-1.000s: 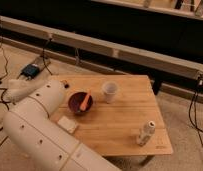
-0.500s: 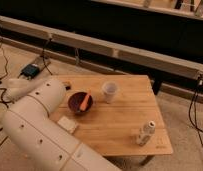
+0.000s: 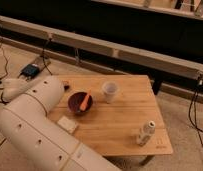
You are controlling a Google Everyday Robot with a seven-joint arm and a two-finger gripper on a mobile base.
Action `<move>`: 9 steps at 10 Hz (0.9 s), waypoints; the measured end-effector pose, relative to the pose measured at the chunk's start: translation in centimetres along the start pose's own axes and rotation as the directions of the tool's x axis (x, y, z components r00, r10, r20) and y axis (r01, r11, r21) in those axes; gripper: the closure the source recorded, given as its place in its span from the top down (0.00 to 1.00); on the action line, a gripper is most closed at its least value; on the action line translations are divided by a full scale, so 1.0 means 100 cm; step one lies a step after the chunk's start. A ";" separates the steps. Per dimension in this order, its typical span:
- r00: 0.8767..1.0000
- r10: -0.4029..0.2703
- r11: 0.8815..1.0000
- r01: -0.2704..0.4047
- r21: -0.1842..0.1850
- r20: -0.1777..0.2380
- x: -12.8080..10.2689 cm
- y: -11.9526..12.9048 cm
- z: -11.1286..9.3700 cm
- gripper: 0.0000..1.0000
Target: Place the eraser on the white sponge
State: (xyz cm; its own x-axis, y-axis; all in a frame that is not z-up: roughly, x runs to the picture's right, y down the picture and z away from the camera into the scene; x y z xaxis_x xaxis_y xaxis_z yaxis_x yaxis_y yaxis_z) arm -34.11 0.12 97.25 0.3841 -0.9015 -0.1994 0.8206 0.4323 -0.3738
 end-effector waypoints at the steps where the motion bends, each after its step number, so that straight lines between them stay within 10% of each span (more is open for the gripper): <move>1: 1.000 0.002 1.000 -0.002 -0.001 -0.017 0.006 0.003 -0.006 0.00; 9: 0.982 -0.007 1.000 0.010 0.011 -0.191 0.009 0.037 -0.114 0.00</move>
State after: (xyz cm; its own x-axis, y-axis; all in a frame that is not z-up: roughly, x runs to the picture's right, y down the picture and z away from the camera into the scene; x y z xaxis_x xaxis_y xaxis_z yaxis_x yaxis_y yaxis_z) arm -35.60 1.13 85.35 0.2900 -0.8842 -0.3661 0.8289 0.4233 -0.3658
